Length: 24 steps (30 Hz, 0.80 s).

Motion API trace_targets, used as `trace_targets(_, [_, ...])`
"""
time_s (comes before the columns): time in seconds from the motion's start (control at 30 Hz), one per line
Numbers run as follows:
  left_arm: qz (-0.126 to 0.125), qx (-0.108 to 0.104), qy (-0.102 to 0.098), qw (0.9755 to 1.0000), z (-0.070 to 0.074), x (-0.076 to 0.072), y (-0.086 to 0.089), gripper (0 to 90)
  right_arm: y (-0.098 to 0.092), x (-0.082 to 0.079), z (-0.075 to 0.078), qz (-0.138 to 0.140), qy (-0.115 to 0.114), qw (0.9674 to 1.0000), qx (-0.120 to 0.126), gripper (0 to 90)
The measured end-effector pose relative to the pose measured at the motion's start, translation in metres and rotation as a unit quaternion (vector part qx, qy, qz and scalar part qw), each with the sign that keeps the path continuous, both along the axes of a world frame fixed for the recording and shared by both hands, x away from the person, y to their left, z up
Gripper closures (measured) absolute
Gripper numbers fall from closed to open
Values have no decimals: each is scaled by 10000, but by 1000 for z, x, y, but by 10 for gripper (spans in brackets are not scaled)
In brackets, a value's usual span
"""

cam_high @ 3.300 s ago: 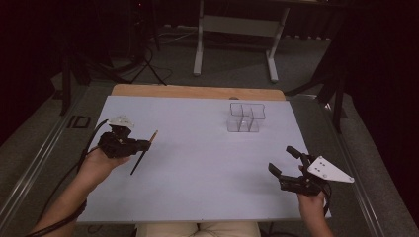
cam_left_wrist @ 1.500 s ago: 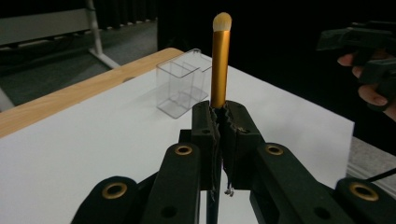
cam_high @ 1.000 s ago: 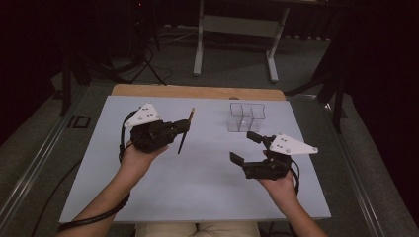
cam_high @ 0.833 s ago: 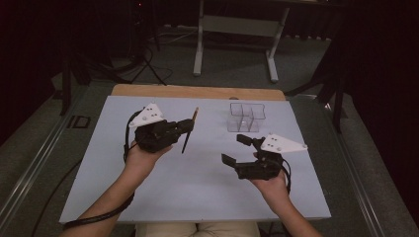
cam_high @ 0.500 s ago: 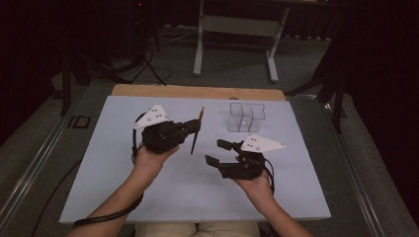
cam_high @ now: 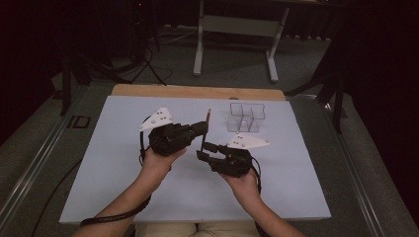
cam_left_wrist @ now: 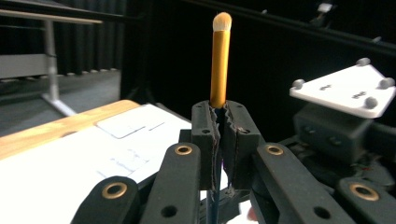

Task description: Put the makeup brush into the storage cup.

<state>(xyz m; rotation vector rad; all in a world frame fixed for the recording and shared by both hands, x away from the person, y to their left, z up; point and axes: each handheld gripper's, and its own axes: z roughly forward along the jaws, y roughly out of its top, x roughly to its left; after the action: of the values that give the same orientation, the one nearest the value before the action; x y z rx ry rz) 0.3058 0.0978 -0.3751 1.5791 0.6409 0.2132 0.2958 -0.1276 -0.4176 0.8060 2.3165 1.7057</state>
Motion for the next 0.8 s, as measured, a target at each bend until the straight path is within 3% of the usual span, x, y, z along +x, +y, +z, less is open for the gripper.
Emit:
trace_targets(0.37, [6, -21, -51, 10000, 1, -2, -4, 846, -1, 0, -1, -39, 72, 9999, -83, 840])
trace_targets(0.7, [-151, -1, -93, 9998, 3, -1, -3, 835, -6, 1, 0, 47, 194, 9998, 6, 859])
trace_targets(0.73, [-274, 117, -148, 9994, 4, -1, -3, 817, -7, 1, 0, 72, 146, 9998, -62, 861])
trace_targets(0.8, [-280, 224, -151, 9992, 6, -2, -4, 782, -8, 2, 0, 45, 80, 9999, -138, 861])
